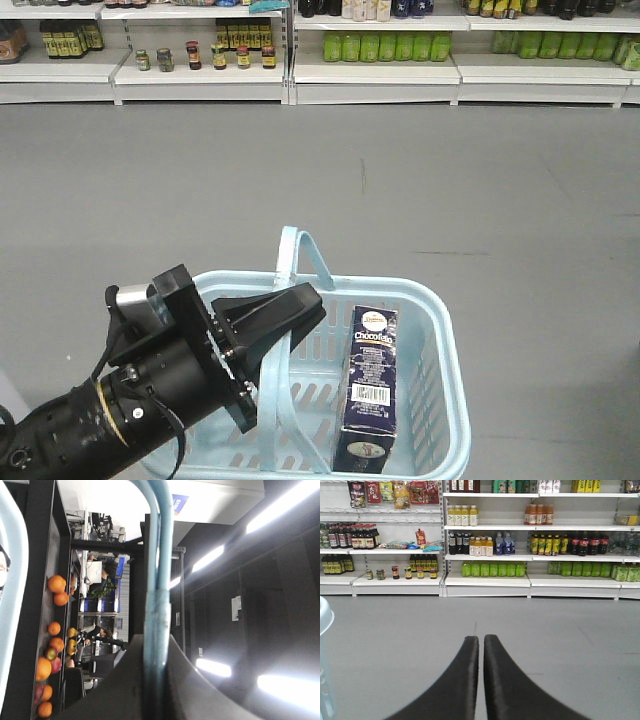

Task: Left arm holds basket, right arm returns cookies
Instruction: 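Drive toward the drink shelves holding the basket in the left gripper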

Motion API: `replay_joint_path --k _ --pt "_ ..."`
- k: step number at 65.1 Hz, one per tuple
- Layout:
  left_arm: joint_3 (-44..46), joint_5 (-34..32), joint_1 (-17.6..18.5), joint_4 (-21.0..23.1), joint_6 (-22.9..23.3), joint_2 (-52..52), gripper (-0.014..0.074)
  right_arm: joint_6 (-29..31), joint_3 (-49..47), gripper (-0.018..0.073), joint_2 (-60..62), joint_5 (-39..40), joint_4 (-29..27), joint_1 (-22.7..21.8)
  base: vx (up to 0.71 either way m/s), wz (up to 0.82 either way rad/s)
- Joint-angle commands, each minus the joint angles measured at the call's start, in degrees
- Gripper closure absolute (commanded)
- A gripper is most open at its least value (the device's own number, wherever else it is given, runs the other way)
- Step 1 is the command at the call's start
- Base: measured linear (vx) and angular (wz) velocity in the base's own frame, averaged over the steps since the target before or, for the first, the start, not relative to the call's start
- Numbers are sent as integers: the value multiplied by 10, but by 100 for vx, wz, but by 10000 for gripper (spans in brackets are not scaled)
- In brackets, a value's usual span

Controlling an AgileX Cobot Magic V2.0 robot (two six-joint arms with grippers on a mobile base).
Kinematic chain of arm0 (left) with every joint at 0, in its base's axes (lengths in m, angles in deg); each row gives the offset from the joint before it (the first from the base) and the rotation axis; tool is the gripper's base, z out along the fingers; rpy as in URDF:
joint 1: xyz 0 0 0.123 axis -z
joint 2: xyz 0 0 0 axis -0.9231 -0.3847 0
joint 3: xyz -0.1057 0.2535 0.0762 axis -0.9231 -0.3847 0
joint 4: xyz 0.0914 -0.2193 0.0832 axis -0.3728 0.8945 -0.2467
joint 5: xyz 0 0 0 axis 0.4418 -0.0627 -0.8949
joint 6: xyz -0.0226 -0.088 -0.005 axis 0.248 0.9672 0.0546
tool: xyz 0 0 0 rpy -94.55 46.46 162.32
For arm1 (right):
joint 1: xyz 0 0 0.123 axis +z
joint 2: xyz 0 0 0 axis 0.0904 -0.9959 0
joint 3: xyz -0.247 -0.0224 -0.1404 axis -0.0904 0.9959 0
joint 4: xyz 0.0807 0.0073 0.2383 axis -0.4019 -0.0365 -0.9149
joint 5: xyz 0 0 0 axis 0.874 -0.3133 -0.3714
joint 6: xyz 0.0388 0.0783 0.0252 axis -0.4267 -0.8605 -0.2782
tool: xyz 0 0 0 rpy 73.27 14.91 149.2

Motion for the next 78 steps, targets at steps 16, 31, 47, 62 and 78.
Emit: replay_joint_path --k 16,31,47,62,78 --pt "15 -160 4 15 1 20 599 2 10 565 6 39 4 0 61 1" --pt "15 -160 4 15 1 20 599 2 10 565 6 39 4 0 61 -1" --pt "15 -160 4 15 1 20 599 2 10 565 6 39 4 0 60 -1" --pt "15 -160 3 15 1 20 599 2 10 565 6 39 4 0 59 0" --pt "15 -160 3 15 1 20 599 2 10 565 6 39 4 0 57 2"
